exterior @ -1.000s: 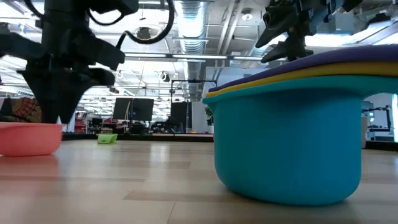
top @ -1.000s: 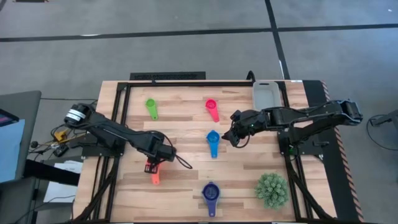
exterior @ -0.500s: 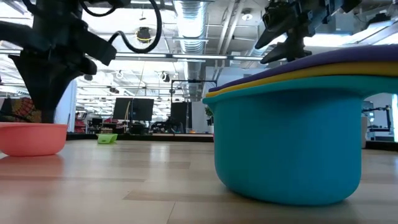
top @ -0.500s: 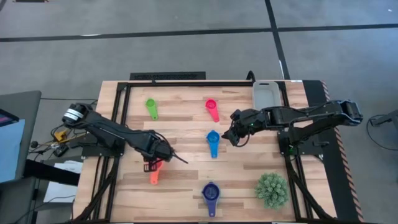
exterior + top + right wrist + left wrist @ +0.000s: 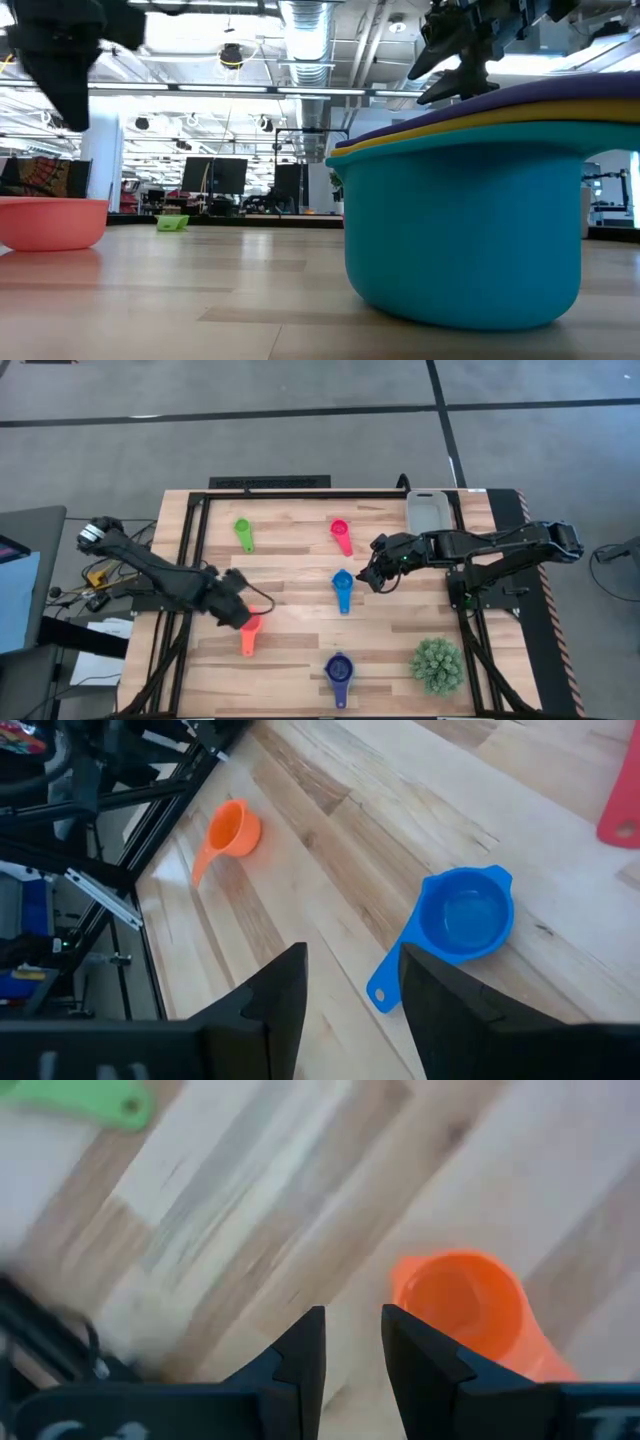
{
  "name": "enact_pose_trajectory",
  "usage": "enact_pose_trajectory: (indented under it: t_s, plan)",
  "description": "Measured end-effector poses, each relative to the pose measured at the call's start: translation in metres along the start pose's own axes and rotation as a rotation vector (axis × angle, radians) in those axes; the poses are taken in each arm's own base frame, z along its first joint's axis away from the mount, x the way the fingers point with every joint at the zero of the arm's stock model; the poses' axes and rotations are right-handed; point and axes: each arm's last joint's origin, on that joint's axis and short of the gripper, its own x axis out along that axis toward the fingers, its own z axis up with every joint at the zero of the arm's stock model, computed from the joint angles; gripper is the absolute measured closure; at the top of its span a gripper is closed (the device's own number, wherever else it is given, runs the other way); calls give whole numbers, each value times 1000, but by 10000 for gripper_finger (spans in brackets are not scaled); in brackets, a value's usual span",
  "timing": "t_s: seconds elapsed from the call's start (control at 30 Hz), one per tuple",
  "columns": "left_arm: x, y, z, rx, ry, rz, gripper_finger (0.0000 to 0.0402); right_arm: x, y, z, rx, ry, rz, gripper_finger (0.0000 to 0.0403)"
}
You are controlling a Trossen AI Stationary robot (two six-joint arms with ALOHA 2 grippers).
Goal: Nest measuring cups in basket
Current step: Stack the orange measuring cup on top of the dark blue of measuring cup
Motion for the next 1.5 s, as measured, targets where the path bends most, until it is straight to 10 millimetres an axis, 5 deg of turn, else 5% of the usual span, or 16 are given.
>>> enact_pose_trajectory:
  t_s: [0.4, 0.7, 1.13, 1.5]
  plan:
    - [23, 14, -58, -583, 71, 22, 312, 0, 1, 1, 19, -11, 12, 203]
    - [35, -3, -64, -648, 80, -6, 308, 0, 1, 3, 30, -20, 13, 194]
    - [48, -15, -65, -633, 40, -6, 213, 0, 0, 3, 32, -19, 11, 190]
    - [61, -15, -47, -424, 19, 16, 247, 0, -1, 4, 36, -13, 15, 188]
